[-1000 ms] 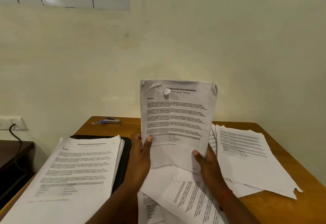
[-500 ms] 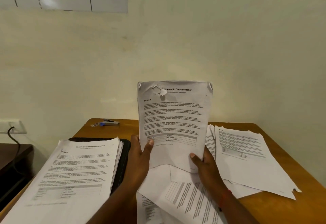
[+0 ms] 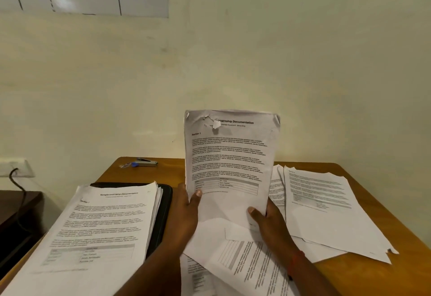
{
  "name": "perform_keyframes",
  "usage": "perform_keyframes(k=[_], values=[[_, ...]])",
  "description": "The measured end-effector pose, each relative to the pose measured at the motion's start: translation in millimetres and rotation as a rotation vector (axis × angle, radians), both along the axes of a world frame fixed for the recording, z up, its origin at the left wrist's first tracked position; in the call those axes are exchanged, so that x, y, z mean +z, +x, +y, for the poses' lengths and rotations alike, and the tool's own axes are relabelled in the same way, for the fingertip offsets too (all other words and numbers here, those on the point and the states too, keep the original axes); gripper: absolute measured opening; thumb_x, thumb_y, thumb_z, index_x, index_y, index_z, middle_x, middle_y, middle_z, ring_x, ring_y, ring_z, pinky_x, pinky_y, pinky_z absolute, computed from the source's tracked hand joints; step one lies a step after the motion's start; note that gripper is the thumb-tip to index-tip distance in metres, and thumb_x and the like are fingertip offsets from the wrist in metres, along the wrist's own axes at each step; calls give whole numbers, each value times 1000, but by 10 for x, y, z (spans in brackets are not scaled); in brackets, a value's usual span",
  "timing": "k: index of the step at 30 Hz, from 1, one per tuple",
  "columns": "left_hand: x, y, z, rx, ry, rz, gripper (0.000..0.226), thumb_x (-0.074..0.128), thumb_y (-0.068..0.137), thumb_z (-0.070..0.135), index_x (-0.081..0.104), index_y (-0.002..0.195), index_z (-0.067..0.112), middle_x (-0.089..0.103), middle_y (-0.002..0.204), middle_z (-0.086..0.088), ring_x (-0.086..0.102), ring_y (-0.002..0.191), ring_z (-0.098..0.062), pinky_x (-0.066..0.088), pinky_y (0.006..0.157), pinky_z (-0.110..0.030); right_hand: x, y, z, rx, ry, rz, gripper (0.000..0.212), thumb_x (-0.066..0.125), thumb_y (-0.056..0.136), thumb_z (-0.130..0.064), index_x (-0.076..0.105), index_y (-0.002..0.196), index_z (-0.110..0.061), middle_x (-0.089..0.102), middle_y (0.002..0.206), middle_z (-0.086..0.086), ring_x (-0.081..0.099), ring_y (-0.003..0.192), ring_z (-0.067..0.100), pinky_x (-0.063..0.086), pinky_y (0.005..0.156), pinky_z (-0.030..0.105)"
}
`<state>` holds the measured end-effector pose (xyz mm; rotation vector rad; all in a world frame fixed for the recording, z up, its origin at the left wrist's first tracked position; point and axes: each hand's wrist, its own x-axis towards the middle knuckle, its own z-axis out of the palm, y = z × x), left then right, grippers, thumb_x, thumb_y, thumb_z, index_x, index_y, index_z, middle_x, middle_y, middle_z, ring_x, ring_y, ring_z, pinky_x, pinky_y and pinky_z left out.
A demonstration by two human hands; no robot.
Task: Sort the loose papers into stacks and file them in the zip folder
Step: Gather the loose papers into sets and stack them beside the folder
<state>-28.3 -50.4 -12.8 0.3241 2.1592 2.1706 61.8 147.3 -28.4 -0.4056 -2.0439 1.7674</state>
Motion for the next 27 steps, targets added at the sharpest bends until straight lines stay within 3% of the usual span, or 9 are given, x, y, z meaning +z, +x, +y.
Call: perform_keyframes(k=[2,6,9,11,15,21,24,25,27], values=[[14,-8,-9,-6,18,-5,31,56,102,29,46,132,30,65,125,2,69,107,-19,62,84,-38,14,5,-3,4,9,3,47,60,98,-10,48,141,-27,62,132,-5,58,124,20,49,104,37],[87,1,-31,-1,7,43,30,56,102,25,48,131,24,65,122,2,69,103,-16,59,68,-21,112,43,1,33,78,35,46,60,99,-13,46,137,-35,60,133,-9,59,123,18,51,103,41],[145,-26,-94,-55,29,-5,32,61,99,26,53,130,27,70,119,1,73,99,-21,63,77,-36,195,101,56,97,10,-33,43,59,100,-17,48,136,-37,62,128,-9,69,99,19,62,76,46],[206,-88,-165,-93,70,-49,34,63,97,28,56,131,23,73,119,-4,75,99,-23,62,83,-48,220,147,124,163,-20,-79,39,58,101,-17,52,131,-41,69,123,-3,73,88,19,61,71,47],[309,-161,-264,-100,221,-146,36,56,103,25,56,137,17,73,123,-7,72,108,-30,57,93,-55,306,258,212,422,-177,-169,40,53,101,-7,53,136,-25,73,115,14,67,63,23,46,38,26],[297,-228,-352,16,249,-279,32,54,105,32,64,129,14,75,115,-10,72,106,-34,54,98,-57,337,337,353,648,-295,-268,53,66,87,-12,53,139,-13,71,115,20,65,56,20,44,34,23],[311,-233,-388,32,272,-351,26,55,104,27,65,124,13,76,110,-11,72,103,-36,56,93,-55,336,347,401,700,-297,-327,56,68,84,-10,54,137,-12,70,119,18,70,69,26,55,45,32],[313,-229,-386,35,279,-370,23,55,104,24,65,122,14,77,109,-11,72,101,-36,57,91,-55,323,336,408,712,-294,-335,57,70,84,-10,53,139,-12,68,126,17,72,86,33,61,61,45],[317,-214,-371,41,278,-383,18,55,104,21,65,118,15,77,107,-11,73,100,-36,58,90,-55,292,311,399,715,-294,-304,58,70,86,-8,52,141,-11,62,137,16,63,119,39,47,99,64]])
